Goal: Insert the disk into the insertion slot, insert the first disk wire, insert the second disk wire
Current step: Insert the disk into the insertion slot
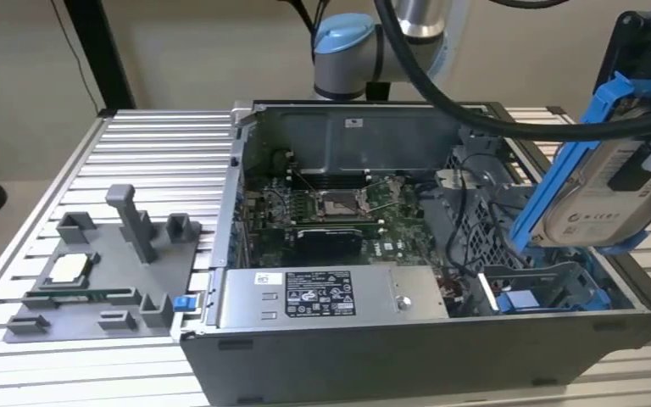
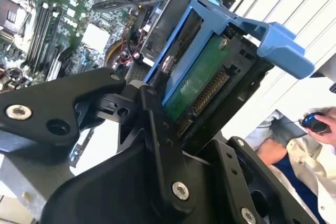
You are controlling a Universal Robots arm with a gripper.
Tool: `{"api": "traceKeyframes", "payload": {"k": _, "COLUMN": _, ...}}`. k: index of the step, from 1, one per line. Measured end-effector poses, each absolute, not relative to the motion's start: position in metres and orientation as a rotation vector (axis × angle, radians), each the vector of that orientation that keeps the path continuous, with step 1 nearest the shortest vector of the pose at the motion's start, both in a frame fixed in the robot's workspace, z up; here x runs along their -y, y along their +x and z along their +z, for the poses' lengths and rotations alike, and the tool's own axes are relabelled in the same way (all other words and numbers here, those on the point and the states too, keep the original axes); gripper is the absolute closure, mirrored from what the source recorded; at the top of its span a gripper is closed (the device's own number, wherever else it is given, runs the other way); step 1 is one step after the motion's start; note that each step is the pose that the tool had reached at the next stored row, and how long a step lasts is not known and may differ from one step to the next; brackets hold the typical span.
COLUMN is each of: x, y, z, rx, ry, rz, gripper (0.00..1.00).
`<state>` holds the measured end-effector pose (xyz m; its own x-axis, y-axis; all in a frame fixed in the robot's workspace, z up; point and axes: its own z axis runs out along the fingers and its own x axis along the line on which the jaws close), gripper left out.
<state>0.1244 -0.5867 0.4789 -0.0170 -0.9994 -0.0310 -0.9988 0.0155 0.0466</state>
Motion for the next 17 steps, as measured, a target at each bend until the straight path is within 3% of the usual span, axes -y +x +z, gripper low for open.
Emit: {"api": "traceKeyframes", "payload": {"k": 17, "x": 0.587, "y": 0.125, "z": 0.458, "rx": 2.218, "ry": 2.211, "rz": -0.09, "gripper": 1.0}}
